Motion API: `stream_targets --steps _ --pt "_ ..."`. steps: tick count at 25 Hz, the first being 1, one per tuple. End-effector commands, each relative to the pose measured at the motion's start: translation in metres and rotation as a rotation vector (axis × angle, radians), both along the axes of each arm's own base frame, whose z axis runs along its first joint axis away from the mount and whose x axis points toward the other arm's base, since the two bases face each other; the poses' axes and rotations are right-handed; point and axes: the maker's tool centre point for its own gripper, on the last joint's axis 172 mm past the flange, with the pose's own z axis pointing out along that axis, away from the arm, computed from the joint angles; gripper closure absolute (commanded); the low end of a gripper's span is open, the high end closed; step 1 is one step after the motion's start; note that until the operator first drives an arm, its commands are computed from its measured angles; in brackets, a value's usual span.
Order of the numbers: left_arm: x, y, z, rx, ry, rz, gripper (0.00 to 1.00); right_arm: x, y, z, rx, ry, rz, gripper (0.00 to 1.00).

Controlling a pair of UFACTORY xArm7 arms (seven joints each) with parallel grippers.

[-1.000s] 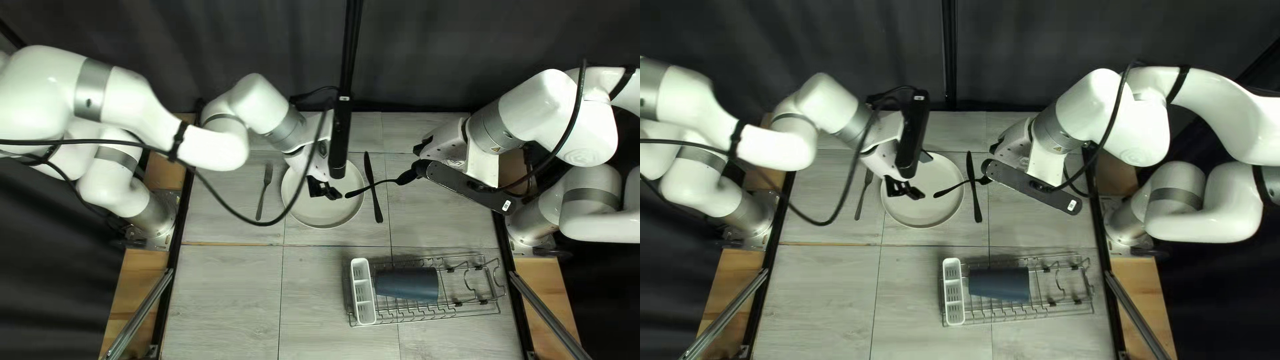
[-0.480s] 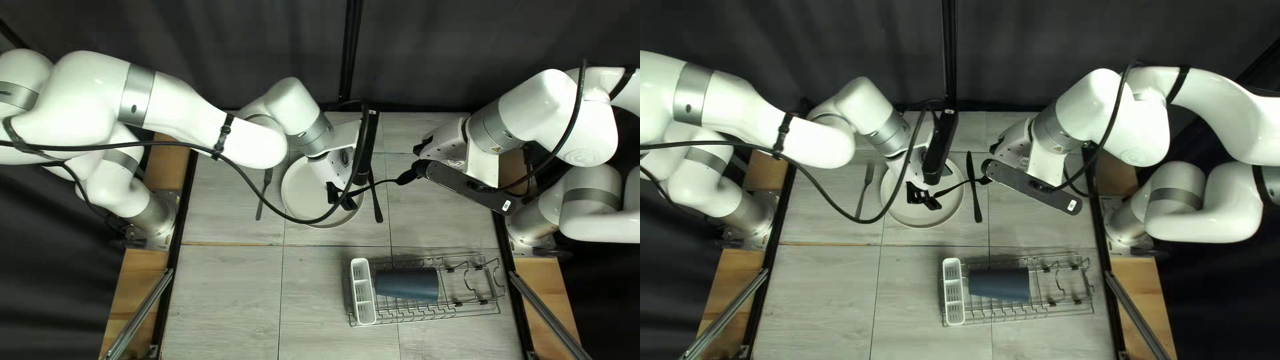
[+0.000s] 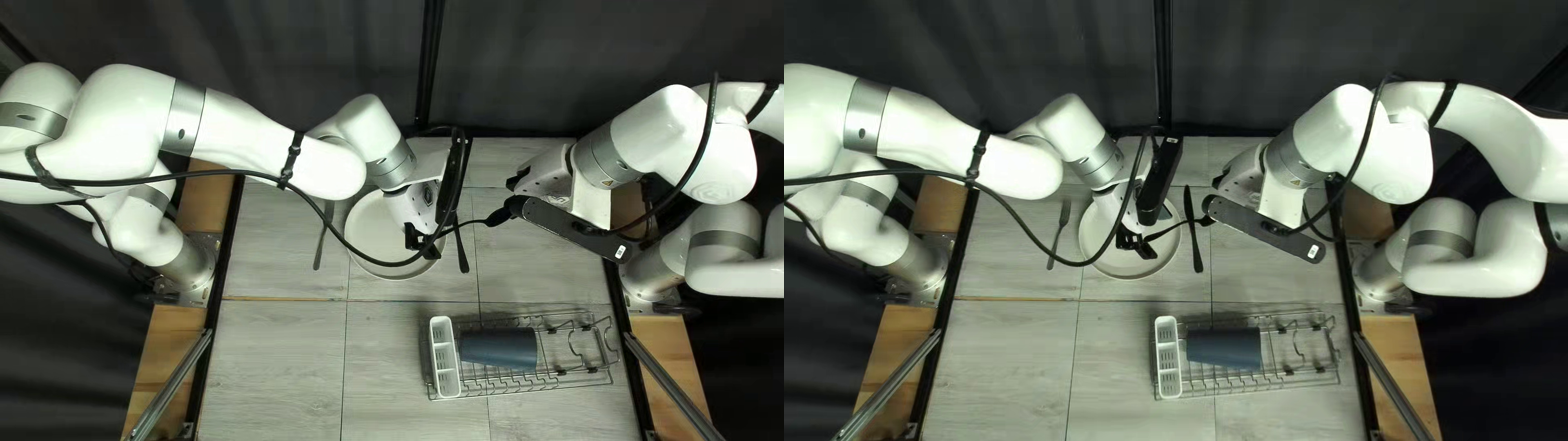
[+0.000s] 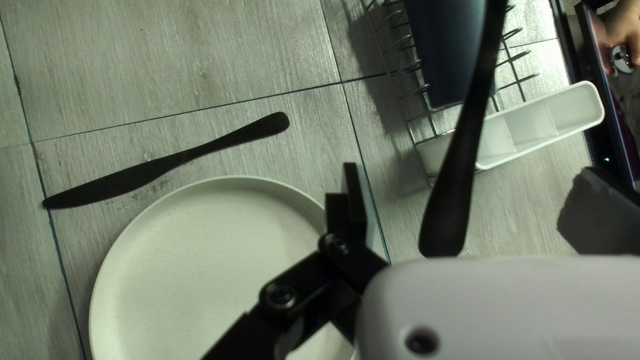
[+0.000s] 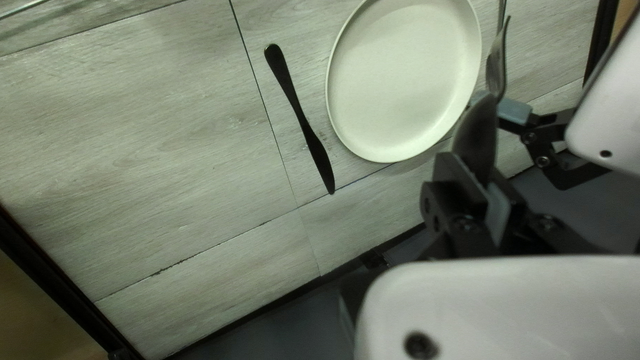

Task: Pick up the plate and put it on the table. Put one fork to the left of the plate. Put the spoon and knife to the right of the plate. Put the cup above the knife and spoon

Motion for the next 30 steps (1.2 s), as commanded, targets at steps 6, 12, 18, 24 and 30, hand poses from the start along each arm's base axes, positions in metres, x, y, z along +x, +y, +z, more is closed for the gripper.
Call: stream_targets --steps 6,12,18,24,30 --pt "0.000 0.000 0.000 0.000 0.000 0.000 1.00 0.000 0.000 0.000 0.000 0.000 0.000 1.00" --pt "0.000 0.000 0.000 0.000 0.000 0.000 1.00 0.000 0.000 0.000 0.000 0.000 0.000 0.00" --pt "-0.021 0.008 -0.008 -0.004 0.007 0.025 1.00 0.000 0.000 0.000 0.000 0.000 0.000 0.00" --pt "-0.069 0.023 -0.012 0.026 0.013 0.106 1.00 0.000 0.000 0.000 0.000 0.000 0.000 0.00" --pt "-0.138 0.041 0.001 0.067 0.065 0.338 1.00 0.000 0.000 0.000 0.000 0.000 0.000 0.00"
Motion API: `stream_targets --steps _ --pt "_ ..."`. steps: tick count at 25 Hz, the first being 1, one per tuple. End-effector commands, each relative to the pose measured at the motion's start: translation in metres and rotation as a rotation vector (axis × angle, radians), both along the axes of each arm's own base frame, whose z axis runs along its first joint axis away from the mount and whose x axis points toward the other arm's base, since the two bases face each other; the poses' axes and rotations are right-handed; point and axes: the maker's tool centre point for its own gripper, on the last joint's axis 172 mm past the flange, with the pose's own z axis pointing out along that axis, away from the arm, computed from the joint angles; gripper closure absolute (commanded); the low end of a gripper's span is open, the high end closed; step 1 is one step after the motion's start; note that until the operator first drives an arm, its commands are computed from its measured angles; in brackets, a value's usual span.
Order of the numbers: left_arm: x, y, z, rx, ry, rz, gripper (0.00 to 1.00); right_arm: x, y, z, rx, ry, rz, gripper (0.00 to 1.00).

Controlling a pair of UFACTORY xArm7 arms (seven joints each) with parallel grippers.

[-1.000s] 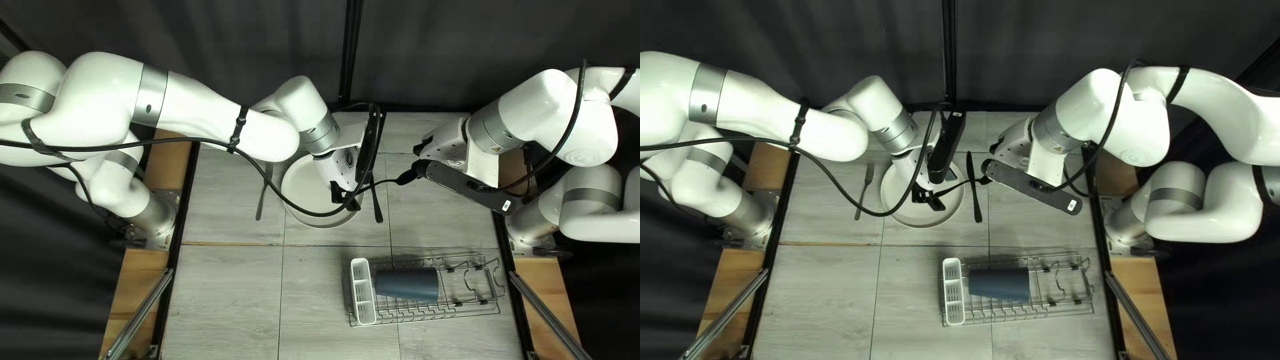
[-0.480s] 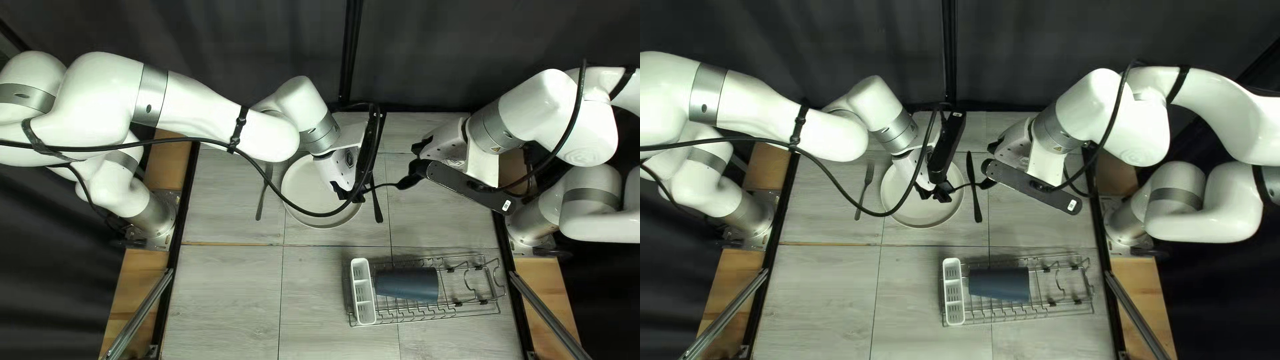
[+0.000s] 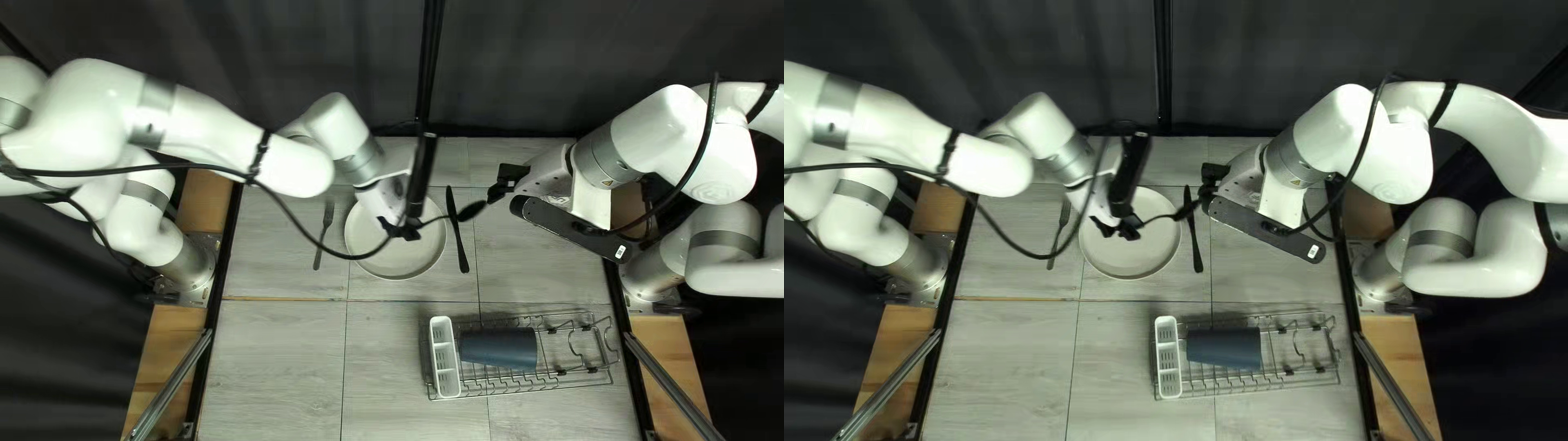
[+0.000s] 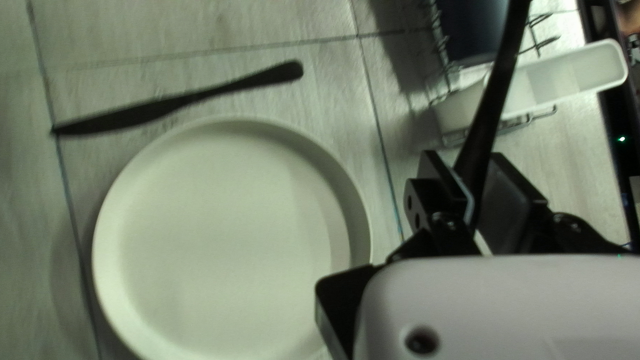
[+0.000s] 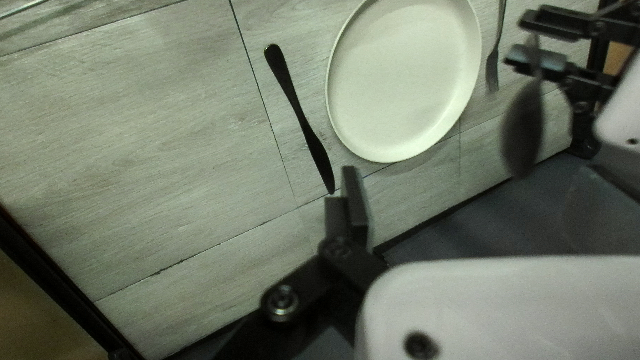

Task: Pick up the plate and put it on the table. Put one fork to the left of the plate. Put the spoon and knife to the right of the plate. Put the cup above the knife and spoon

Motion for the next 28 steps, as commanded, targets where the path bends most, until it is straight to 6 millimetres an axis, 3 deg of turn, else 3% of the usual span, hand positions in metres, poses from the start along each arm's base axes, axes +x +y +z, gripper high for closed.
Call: stream_targets --steps 1,15,21,23,28 --pt "-0.050 0.009 0.008 0.042 0.036 0.177 1.00 0.000 0.000 0.000 0.000 0.000 0.000 0.00" --pt "-0.152 0.034 0.013 0.144 0.175 0.644 1.00 0.000 0.000 0.000 0.000 0.000 0.000 0.00" --pt "-0.153 0.034 0.013 0.145 0.177 0.648 1.00 -0.006 -0.007 -0.003 -0.005 0.011 -0.031 0.00" --pt "-0.153 0.034 0.013 0.145 0.177 0.648 1.00 -0.025 -0.019 -0.002 0.020 0.009 -0.194 0.00" --pt "-0.153 0.034 0.013 0.145 0.177 0.648 1.00 -0.070 -0.026 -0.015 0.108 0.040 -0.552 0.00"
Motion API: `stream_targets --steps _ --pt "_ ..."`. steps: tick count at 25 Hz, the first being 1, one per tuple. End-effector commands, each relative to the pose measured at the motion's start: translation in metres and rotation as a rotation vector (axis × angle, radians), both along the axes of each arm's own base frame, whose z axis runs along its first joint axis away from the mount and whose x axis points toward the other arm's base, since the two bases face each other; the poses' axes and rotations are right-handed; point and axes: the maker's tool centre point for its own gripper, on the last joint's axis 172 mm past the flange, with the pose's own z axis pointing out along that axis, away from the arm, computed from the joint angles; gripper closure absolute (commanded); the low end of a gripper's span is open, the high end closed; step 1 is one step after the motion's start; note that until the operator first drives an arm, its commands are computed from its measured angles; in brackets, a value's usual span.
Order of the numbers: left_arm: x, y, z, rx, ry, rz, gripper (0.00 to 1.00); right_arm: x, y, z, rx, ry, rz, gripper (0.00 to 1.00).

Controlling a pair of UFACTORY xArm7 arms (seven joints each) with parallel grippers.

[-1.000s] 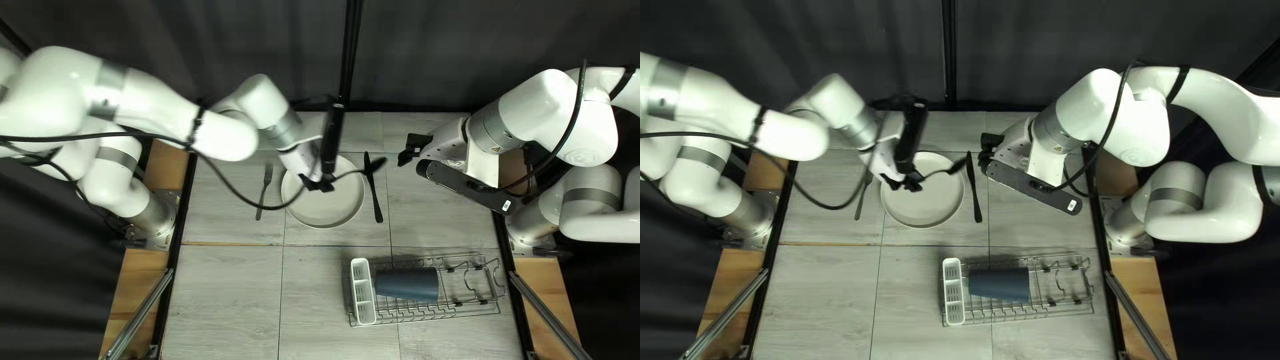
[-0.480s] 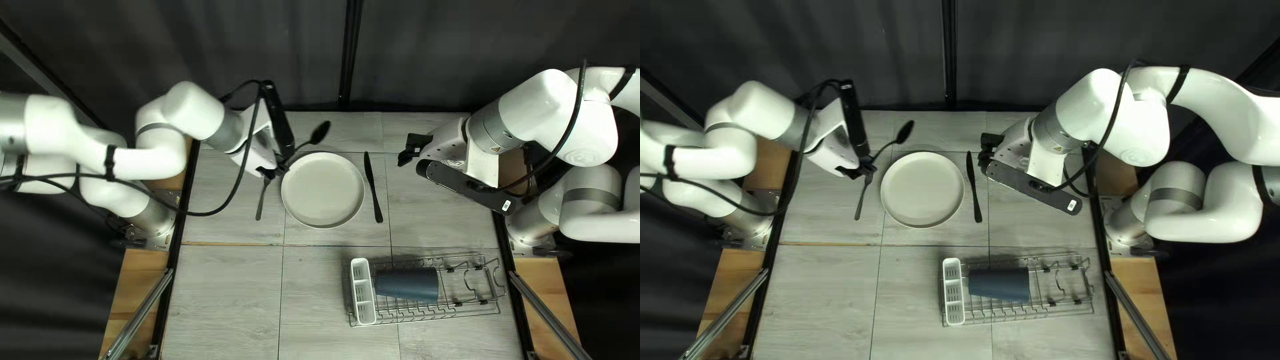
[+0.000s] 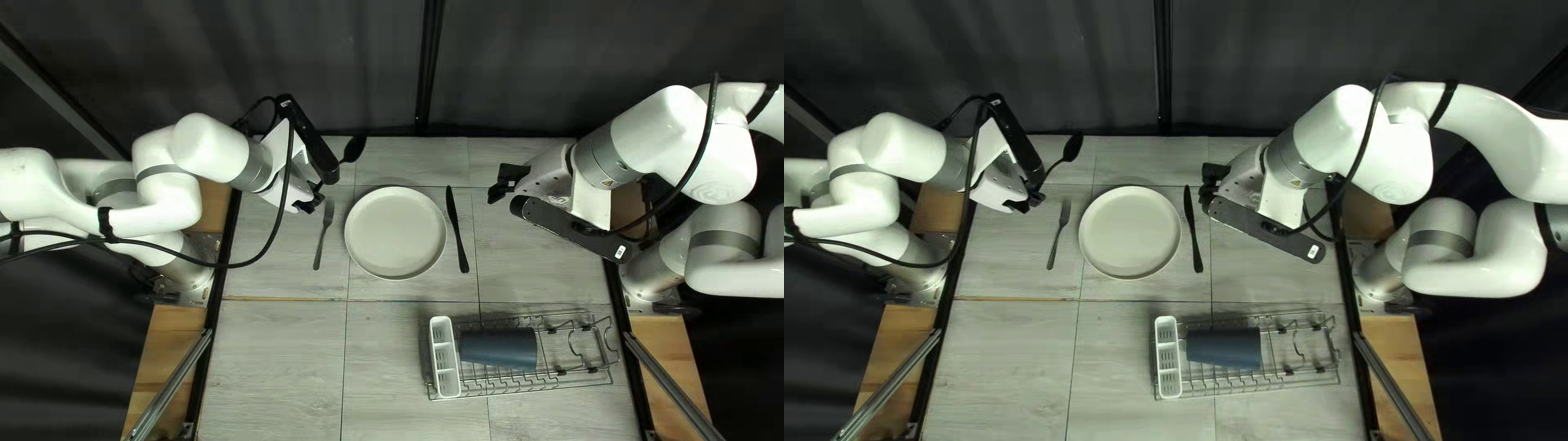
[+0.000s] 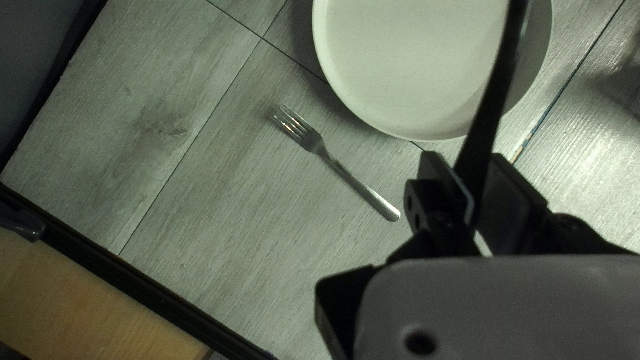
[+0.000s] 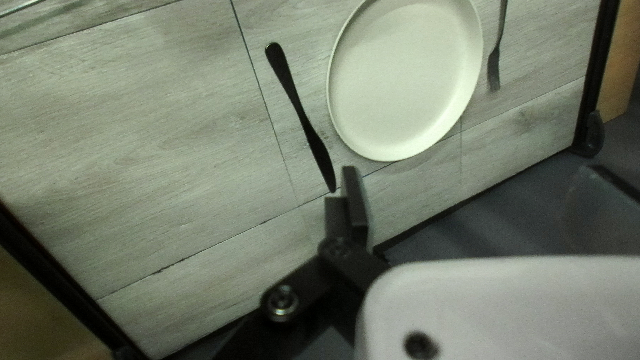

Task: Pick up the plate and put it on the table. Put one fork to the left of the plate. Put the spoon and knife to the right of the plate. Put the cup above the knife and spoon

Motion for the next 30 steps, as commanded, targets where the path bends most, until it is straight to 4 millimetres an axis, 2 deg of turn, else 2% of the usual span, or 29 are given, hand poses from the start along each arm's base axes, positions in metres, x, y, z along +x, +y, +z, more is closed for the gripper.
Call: stream_targets --steps 1,4,11,15,19,22,24,30 --pt "0.000 0.000 0.000 0.000 0.000 0.000 1.00 -0.047 -0.012 -0.016 0.078 0.043 -0.349 0.00" --pt "0.000 0.000 0.000 0.000 0.000 0.000 1.00 -0.067 -0.010 -0.020 0.101 0.098 -0.535 0.00" --pt "0.000 0.000 0.000 0.000 0.000 0.000 1.00 -0.070 -0.012 -0.024 0.079 0.107 -0.500 0.00" --pt "0.000 0.004 -0.003 -0.021 -0.009 0.015 1.00 -0.094 -0.027 -0.031 0.122 0.131 -0.550 0.00" --pt "0.027 -0.002 -0.017 -0.107 -0.057 0.128 1.00 -0.098 -0.026 -0.047 0.156 0.155 -0.622 0.00" --pt "0.046 -0.013 -0.036 -0.162 -0.050 0.246 1.00 -0.098 -0.026 -0.047 0.156 0.155 -0.622 0.00" --pt "0.058 -0.023 -0.041 -0.184 -0.028 0.264 1.00 -0.098 -0.026 -0.047 0.156 0.155 -0.622 0.00" --pt "0.058 -0.023 -0.041 -0.184 -0.028 0.264 1.00 -0.098 -0.026 -0.047 0.156 0.155 -0.622 0.00"
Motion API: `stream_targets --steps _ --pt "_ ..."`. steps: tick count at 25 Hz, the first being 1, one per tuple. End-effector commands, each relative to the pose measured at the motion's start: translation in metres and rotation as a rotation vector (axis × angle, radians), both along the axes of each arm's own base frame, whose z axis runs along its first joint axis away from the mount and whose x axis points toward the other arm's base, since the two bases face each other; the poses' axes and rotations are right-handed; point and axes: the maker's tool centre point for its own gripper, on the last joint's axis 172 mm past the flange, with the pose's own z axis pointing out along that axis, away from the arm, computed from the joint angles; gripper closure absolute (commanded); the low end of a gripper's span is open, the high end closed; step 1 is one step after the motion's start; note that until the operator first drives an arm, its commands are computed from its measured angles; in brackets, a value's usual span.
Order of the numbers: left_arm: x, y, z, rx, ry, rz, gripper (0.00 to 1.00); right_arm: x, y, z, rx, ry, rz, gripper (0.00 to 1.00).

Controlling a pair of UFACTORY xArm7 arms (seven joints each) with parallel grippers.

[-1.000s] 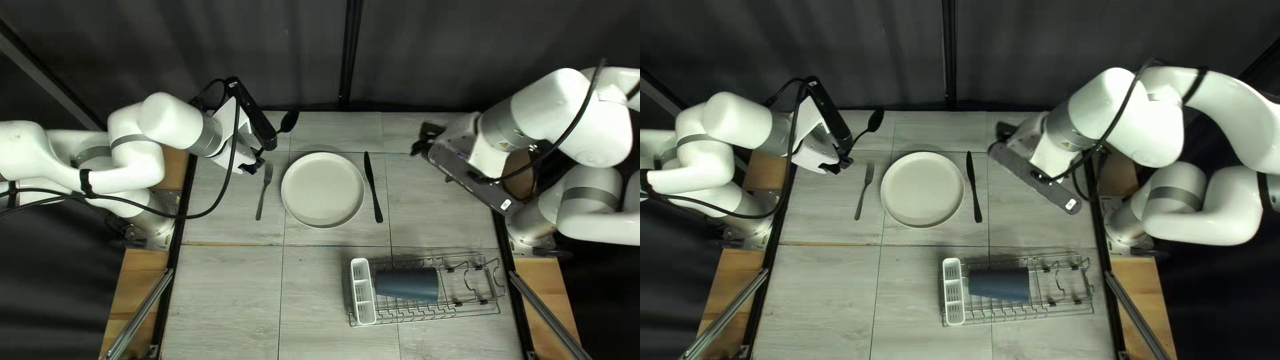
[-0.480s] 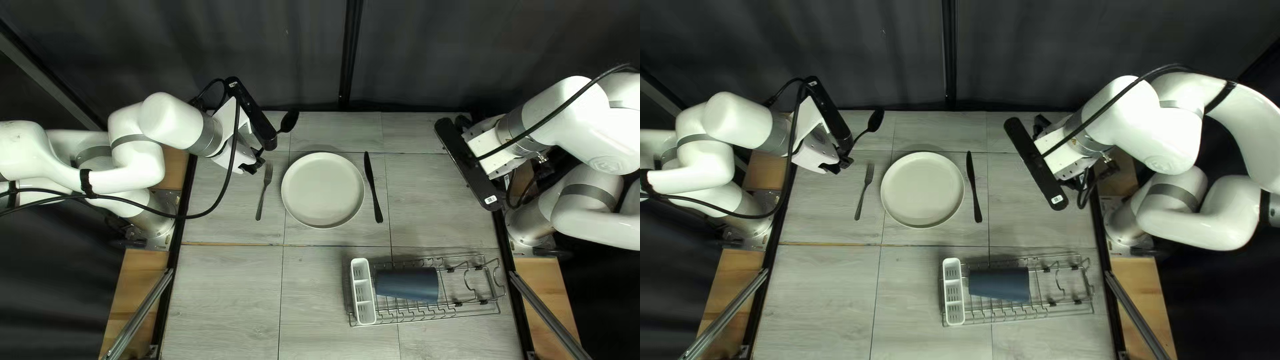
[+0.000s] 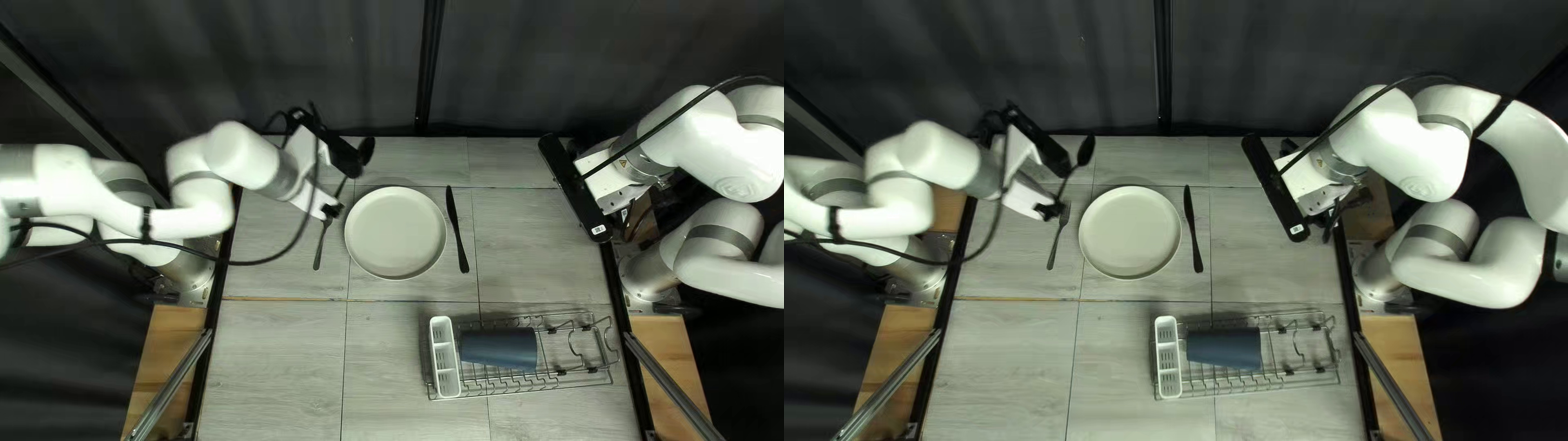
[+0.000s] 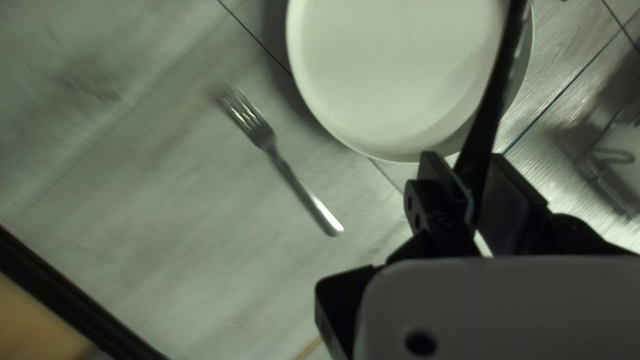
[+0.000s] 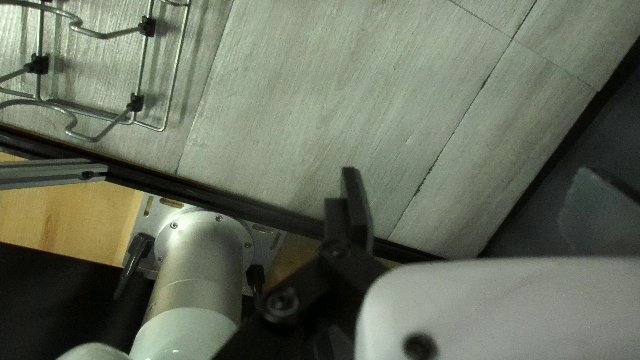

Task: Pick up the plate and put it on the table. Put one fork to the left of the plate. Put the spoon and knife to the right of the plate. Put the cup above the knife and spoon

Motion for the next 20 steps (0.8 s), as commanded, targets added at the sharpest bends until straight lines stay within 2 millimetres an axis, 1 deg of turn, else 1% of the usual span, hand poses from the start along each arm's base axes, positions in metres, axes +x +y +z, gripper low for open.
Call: stream_targets --steps 1,3,4,6,7,8,9,11,12,15,20 --pt "0.000 0.003 -0.005 -0.016 -0.006 0.014 1.00 0.000 0.000 0.000 0.000 0.000 0.000 0.00" --pt "0.011 0.006 -0.022 -0.039 -0.029 0.050 1.00 0.000 0.000 0.000 0.000 0.000 0.000 0.00" --pt "0.018 0.006 -0.036 -0.061 -0.040 0.087 1.00 0.000 0.000 0.000 0.000 0.000 0.000 0.00" --pt "0.025 0.002 -0.052 -0.086 -0.043 0.131 1.00 0.000 0.000 0.000 0.000 0.000 0.000 0.00" --pt "0.030 -0.003 -0.061 -0.109 -0.043 0.171 1.00 0.000 0.000 0.000 0.000 0.000 0.000 0.00" --pt "0.031 -0.005 -0.064 -0.118 -0.043 0.186 1.00 0.000 0.000 0.000 0.000 0.000 0.000 0.00" --pt "0.036 -0.011 -0.073 -0.138 -0.043 0.216 1.00 0.000 0.000 0.000 0.000 0.000 0.000 0.00" --pt "0.042 -0.017 -0.082 -0.157 -0.032 0.250 1.00 0.000 0.000 0.000 0.000 0.000 0.000 0.00" --pt "0.047 -0.020 -0.091 -0.168 -0.016 0.270 1.00 0.000 0.000 0.000 0.000 0.000 0.000 0.00" --pt "0.057 -0.022 -0.107 -0.193 0.014 0.309 1.00 0.000 0.000 0.000 0.000 0.000 0.000 0.00" --pt "0.064 -0.025 -0.125 -0.223 0.052 0.350 1.00 0.000 0.000 0.000 0.000 0.000 0.000 0.00"
